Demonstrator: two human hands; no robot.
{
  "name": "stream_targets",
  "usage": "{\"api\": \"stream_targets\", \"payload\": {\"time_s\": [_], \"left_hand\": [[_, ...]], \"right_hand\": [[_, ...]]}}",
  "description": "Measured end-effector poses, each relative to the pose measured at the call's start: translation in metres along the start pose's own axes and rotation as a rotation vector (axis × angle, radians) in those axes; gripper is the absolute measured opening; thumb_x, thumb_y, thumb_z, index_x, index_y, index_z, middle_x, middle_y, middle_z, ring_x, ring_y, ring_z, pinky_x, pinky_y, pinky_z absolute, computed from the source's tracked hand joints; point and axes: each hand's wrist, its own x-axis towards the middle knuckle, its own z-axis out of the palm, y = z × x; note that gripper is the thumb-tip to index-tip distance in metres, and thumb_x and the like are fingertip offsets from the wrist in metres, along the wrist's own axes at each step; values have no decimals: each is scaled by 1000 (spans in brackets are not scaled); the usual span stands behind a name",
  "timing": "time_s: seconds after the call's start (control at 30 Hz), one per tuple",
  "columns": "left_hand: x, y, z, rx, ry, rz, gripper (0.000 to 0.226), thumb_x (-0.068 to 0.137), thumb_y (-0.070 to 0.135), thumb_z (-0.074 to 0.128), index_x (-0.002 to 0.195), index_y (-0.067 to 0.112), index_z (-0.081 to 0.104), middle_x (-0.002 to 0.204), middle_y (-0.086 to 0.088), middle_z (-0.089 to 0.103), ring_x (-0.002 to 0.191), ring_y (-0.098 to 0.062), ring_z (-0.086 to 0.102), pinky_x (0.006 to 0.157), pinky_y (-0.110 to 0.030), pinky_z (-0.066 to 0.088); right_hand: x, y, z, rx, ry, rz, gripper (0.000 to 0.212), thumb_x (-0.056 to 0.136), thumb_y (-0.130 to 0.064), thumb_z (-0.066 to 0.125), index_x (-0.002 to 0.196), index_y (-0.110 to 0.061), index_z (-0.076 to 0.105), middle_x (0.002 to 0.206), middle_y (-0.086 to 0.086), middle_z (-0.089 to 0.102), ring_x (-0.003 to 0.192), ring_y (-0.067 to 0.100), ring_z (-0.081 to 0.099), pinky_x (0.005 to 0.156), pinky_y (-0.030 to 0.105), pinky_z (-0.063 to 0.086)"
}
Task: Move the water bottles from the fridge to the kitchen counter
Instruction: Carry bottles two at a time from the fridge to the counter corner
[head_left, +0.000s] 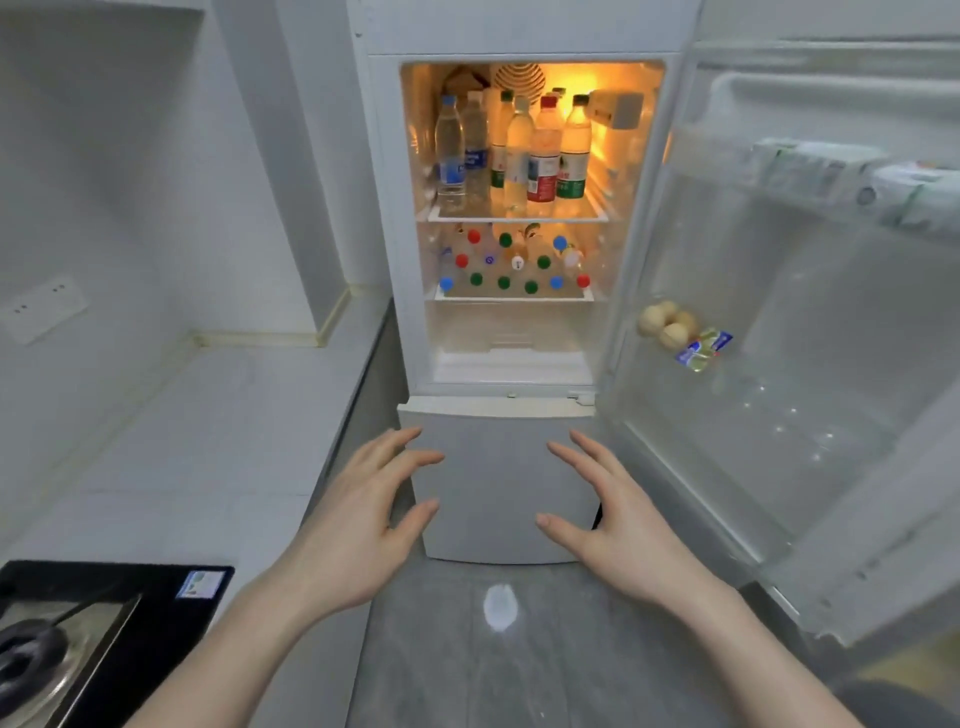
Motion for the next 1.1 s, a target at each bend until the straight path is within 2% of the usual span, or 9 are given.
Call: {"api": "stream_targets", "payload": {"time_s": [0.13,0.2,0.33,0.57,0.63,0.73,0.83,0.97,1.1], "left_hand": [[51,-24,-8,-35,-18,44,44,99,46,58,143,43,51,162,26,25,149,3,19,113,-34,41],[74,-37,-11,-43,-40,62,44,99,44,59,143,42,51,162,26,26,149,2,20,112,-33,43],[122,-58,-15,-36,-56,124,43,99,41,60,142,42,52,161,25,27,149,1,21,117,-19,20],[193,-68,-15,-66,-87,218,42,99,47,57,141,47,49,160,30,25,145,3,25,115,-35,40],[218,-70,-16,-60,-80,235,42,99,47,57,141,48,48,160,31,24,145,2,25,112,-34,42],[253,-73,-19,-50,-61,244,42,100,48,56,140,49,48,159,31,25,146,2,25,118,-30,30],[291,-81,-21,-49,-44,241,41,99,48,57,139,49,48,157,32,27,142,-1,34,114,-31,36],[345,-90,-23,-32,5,232,42,97,46,60,138,47,51,156,29,30,145,0,29,115,-28,28],[407,-91,-29,-52,53,211,41,95,42,63,135,43,55,154,25,36,142,1,35,116,-28,31]], "right_hand": [[41,-7,-6,-16,60,29,75,89,-50,77,155,-50,39,168,-31,14,142,-24,18,113,12,19],[61,-10,-6,-34,96,47,76,89,-48,78,155,-48,41,169,-28,17,147,-16,22,115,15,23],[89,-13,-7,-60,171,64,77,89,-45,79,156,-45,41,169,-25,20,152,-6,26,118,16,23],[125,-6,-26,-60,257,101,73,89,-44,79,153,-46,44,165,-27,26,143,-17,27,110,1,20],[143,-3,-32,-41,301,96,73,88,-42,81,152,-44,47,162,-26,30,144,-14,31,118,15,29],[177,0,-43,-21,328,80,71,88,-40,81,151,-44,48,161,-27,33,146,-10,34,120,30,36],[223,5,-53,-4,325,45,70,89,-42,80,152,-45,47,162,-28,31,147,-8,33,121,35,37],[284,9,-64,17,314,-20,69,91,-45,77,152,-47,45,160,-35,28,146,-12,31,121,34,37],[349,9,-83,49,316,-84,70,92,-38,78,154,-42,45,162,-29,31,150,-8,27,122,42,37]]}}
